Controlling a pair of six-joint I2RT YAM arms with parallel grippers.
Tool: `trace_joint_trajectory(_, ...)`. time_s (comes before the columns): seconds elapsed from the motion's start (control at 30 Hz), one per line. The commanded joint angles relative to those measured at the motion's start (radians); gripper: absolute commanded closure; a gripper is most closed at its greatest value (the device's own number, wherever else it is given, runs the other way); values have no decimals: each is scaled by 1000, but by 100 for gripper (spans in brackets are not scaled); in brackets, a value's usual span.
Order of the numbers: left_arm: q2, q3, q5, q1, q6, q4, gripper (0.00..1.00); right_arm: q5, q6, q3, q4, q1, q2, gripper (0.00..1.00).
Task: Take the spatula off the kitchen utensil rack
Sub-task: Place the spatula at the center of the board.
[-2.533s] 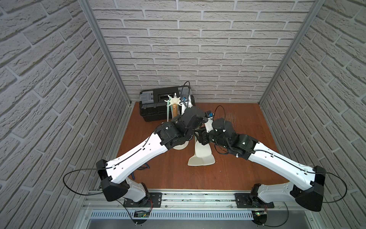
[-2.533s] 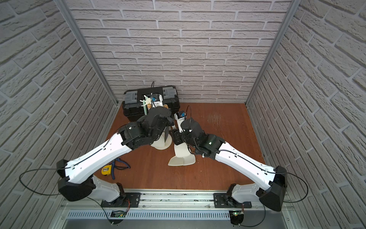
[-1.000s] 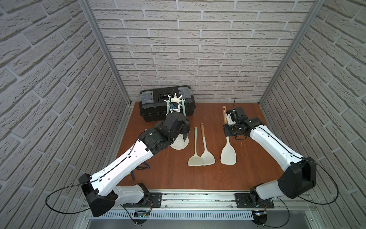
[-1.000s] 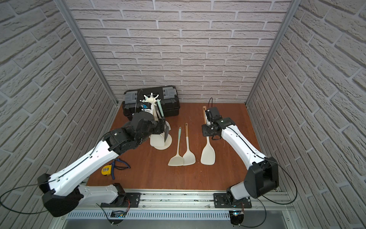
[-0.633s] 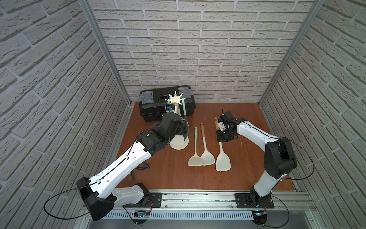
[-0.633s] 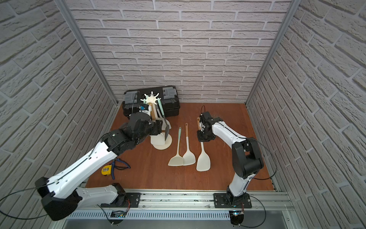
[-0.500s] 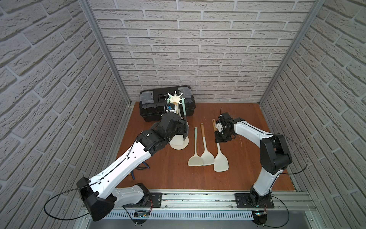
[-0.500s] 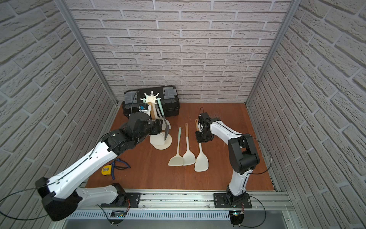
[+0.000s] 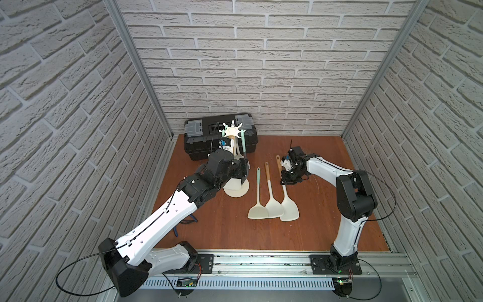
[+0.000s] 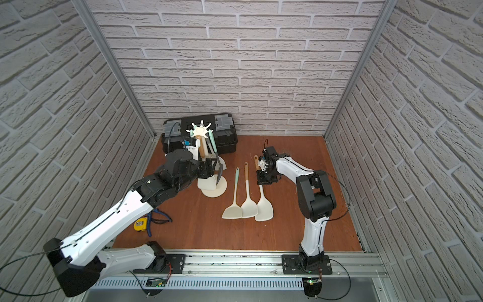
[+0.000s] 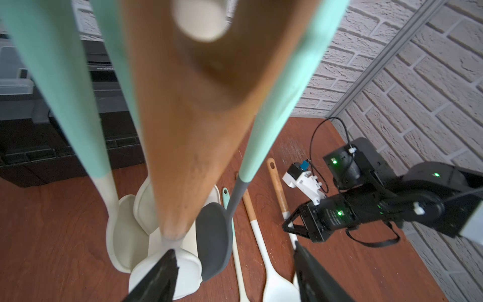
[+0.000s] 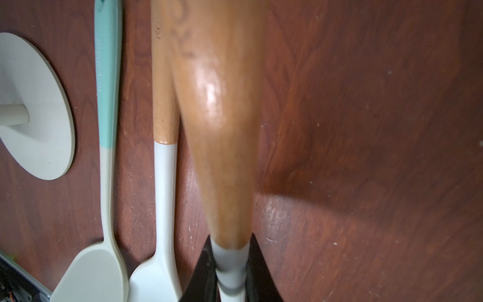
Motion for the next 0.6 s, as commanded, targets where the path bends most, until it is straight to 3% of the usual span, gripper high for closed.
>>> trace_joint_trajectory(0.0, -34, -50, 114, 8, 46, 64, 26, -43, -59, 56, 30, -12, 17, 97)
trace_joint_trajectory(0.33, -88, -104, 274, 6, 85, 194, 25, -40, 80, -51, 238, -33, 91, 93)
trace_joint_trajectory(0.57, -60, -30, 339, 4, 116, 149, 23, 83, 111, -103, 241, -36, 60, 81)
